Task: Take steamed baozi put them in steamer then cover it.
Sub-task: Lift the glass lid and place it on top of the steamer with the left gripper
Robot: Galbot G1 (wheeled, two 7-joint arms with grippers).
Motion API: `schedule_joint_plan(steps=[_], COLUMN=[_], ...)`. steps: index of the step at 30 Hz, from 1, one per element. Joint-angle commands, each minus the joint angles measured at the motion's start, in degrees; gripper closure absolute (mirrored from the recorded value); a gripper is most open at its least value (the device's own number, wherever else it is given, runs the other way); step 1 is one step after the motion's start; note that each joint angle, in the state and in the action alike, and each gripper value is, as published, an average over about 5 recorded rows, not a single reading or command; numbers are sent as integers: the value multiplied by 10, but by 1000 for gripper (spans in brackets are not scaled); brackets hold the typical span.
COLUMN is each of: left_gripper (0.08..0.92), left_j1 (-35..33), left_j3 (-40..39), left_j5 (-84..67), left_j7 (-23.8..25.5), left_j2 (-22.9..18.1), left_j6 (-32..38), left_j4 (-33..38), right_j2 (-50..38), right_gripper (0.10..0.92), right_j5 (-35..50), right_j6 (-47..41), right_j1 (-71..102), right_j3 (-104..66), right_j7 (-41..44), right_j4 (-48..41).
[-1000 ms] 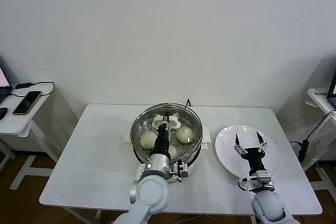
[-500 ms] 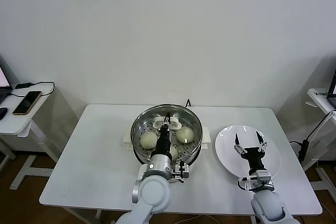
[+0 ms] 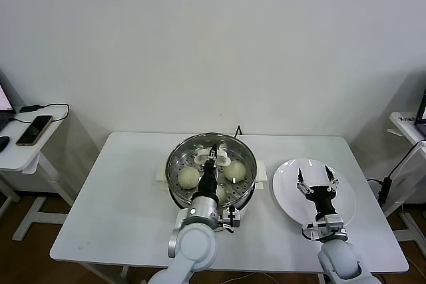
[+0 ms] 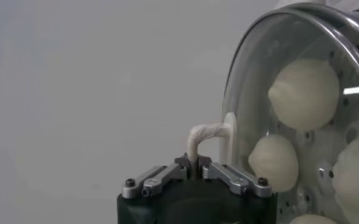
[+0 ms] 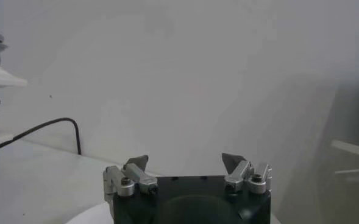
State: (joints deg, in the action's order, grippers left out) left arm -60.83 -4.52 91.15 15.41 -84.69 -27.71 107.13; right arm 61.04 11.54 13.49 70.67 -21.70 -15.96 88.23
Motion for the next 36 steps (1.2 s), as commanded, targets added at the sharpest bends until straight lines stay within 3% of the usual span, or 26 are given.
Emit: schedule_joint_plan(steps=[1,27,36], left_gripper=[813,800,564], left_j1=[0,-2,-7], left_j3=[2,12,16], left_j5=[7,17,17], left_j7=[3,6,8], left_j2=[1,-6,-2], left_j6=[5,20,21], left_j4=[-3,-10,6], right_j2=[0,3,3], right_gripper=[203,203,203], right_j5=[1,2,1], right_j6=[0,0,1], right_j1=[0,0,2], right_j3=[0,4,5], right_j7=[0,-1,1], right_j4=[1,2,2])
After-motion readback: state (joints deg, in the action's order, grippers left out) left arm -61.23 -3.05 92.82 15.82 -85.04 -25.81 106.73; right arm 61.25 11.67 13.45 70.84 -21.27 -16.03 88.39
